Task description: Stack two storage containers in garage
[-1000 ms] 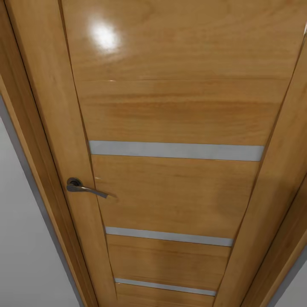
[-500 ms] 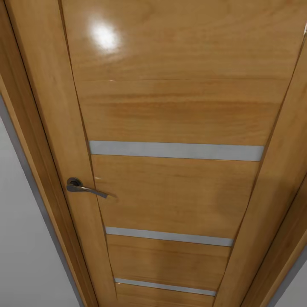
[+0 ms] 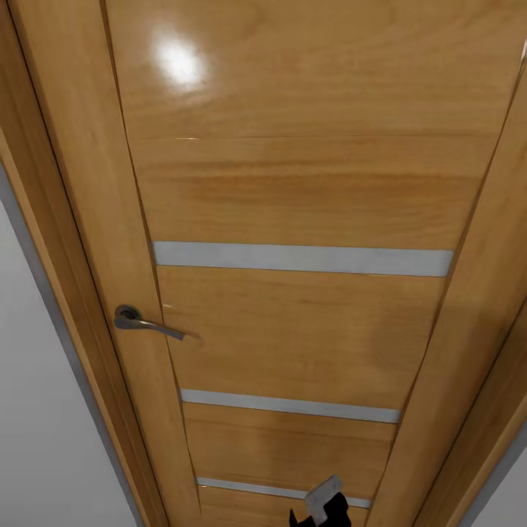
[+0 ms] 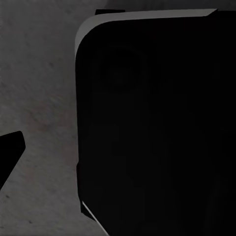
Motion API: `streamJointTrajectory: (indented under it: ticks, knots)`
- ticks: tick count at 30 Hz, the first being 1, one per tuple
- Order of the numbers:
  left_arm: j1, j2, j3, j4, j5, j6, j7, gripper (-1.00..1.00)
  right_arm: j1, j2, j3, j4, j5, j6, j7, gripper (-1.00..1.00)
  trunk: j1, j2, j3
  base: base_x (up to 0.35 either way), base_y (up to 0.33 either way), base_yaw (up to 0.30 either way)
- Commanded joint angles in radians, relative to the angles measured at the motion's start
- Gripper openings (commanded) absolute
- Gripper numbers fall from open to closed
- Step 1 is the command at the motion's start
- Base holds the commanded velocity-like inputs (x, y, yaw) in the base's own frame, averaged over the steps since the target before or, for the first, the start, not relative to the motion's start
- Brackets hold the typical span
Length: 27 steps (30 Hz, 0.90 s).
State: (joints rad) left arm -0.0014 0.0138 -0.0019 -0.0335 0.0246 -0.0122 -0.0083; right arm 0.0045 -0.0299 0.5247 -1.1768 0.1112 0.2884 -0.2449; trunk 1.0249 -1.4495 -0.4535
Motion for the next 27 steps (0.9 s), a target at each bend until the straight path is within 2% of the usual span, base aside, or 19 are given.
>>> streamJointTrajectory:
  ticks: [1,2,6,8,11,19,24,27]
  knots:
    - [0.000,0.000,-0.001,0.000,0.002,-0.001,-0.001,1.00,0.000,-0.012,0.003,-0.060,0.011,0.050,-0.004,1.00,0.000,0.000,-0.001,0.000,0.000,0.000]
    - [0.000,0.000,-0.001,0.000,0.002,-0.001,-0.001,1.00,0.000,-0.030,0.003,-0.184,0.014,0.136,-0.004,1.00,0.000,0.000,-0.001,0.000,0.000,0.000]
    - [0.000,0.000,-0.001,0.000,0.002,-0.001,-0.001,1.00,0.000,-0.038,0.008,-0.294,0.019,0.220,-0.004,1.00,0.000,0.000,-0.001,0.000,0.000,0.000]
    - [0.000,0.000,-0.001,0.000,0.002,-0.001,-0.001,1.00,0.000,-0.038,0.032,-0.324,0.023,0.242,-0.005,1.00,0.000,0.000,-0.001,0.000,0.000,0.000]
    - [0.000,0.000,-0.001,0.000,0.002,-0.001,-0.001,1.00,0.000,-0.039,0.066,-0.345,0.029,0.258,-0.021,1.00,0.000,0.000,-0.001,0.000,0.000,0.000]
    - [0.000,0.000,-0.001,0.000,0.002,-0.001,-0.001,1.00,0.000,-0.035,0.191,-0.386,0.051,0.331,-0.170,1.00,0.000,0.000,-0.001,0.000,0.000,0.000]
    - [0.000,0.000,0.000,0.000,0.002,-0.001,-0.001,1.00,0.000,-0.019,0.212,-0.390,0.054,0.367,-0.191,1.00,0.000,0.000,-0.001,0.000,0.000,0.000]
    - [0.000,0.000,-0.001,0.000,0.003,-0.001,-0.001,1.00,-0.001,0.011,0.215,-0.392,0.058,0.385,-0.197,1.00,0.000,0.000,-0.001,0.000,0.000,0.000]
